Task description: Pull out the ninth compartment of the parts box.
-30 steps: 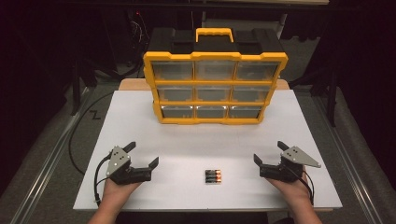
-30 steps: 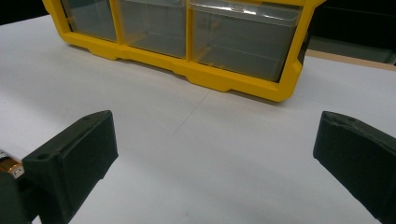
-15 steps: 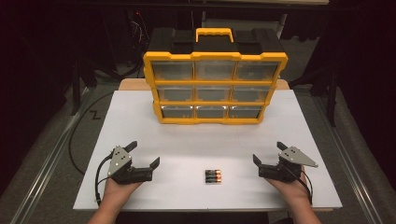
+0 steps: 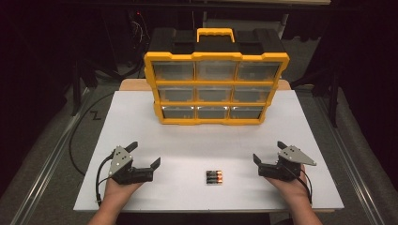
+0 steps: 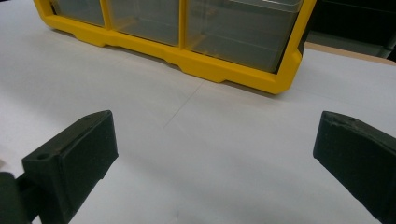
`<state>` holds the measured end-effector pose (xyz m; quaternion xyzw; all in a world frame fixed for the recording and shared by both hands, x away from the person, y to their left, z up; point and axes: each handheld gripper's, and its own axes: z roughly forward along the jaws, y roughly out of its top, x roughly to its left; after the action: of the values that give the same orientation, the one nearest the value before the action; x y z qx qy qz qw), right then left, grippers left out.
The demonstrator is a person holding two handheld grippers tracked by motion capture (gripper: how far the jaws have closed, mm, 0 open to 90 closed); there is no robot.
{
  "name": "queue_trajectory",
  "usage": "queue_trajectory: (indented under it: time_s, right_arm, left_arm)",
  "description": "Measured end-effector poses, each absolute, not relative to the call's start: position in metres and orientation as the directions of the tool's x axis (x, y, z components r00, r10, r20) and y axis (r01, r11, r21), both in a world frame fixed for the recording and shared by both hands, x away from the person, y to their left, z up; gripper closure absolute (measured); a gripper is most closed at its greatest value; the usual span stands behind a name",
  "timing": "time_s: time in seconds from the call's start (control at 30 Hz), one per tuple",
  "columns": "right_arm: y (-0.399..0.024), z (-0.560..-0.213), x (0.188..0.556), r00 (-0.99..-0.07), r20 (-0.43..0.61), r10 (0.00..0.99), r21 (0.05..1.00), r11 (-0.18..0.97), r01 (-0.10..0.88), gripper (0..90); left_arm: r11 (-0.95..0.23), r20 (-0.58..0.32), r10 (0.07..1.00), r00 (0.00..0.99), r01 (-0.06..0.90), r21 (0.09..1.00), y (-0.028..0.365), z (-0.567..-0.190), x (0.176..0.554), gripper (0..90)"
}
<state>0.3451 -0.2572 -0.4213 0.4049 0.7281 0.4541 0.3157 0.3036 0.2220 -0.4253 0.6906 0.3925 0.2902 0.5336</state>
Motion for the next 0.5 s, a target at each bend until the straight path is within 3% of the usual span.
queue_trajectory:
  time_s: [0.5]
  right_arm:
    - [-0.237,-0.422,0.367,-0.459,-0.106,0.882,0.911,0.272,0.311,1.0]
  left_arm:
    - [-0.1,-0.039,0.852,0.522,0.236,0.967,0.223,-0.425,0.304,0.2]
